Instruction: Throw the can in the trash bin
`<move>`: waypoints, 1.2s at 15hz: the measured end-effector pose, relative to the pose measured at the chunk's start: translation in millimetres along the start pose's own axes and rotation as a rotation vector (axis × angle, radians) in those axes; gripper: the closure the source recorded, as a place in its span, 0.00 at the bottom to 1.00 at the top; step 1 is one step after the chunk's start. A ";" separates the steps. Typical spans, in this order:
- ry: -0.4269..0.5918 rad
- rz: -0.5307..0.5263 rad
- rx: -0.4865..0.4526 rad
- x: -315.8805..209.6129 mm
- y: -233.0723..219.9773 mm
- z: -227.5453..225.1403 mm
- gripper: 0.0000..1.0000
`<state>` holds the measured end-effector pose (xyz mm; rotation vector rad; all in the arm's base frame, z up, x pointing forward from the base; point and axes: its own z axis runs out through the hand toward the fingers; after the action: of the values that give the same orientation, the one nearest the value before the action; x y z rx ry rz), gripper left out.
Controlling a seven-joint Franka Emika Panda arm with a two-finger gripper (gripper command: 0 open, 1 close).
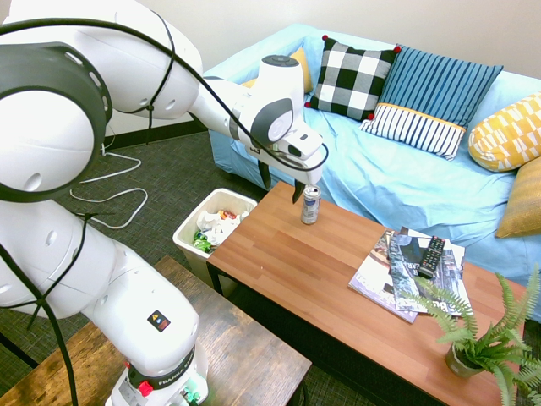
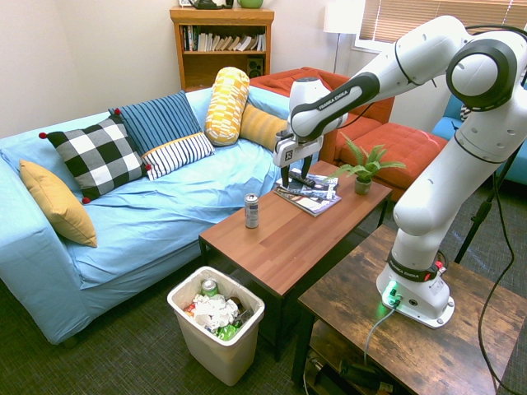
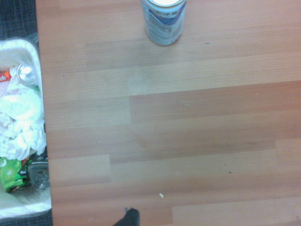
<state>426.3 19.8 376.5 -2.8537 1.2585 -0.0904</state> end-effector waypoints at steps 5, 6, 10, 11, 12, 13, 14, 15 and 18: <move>0.012 0.008 0.005 3.0 -17.8 8.7 0.00; 0.023 0.019 0.004 5.9 -24.6 11.7 0.00; 0.064 0.093 0.002 22.6 -65.9 29.0 0.00; 0.068 0.109 -0.001 26.6 -79.1 34.4 0.00; 0.071 0.122 -0.004 30.8 -92.8 40.1 0.00; 0.076 0.135 -0.007 34.9 -105.3 46.3 0.00; 0.084 0.151 -0.012 39.2 -116.9 53.0 0.00; 0.091 0.169 -0.016 43.7 -127.9 59.7 0.00; 0.099 0.215 -0.039 58.4 -148.2 82.9 0.00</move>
<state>580.0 76.4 302.7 -2.7551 1.5942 -0.2075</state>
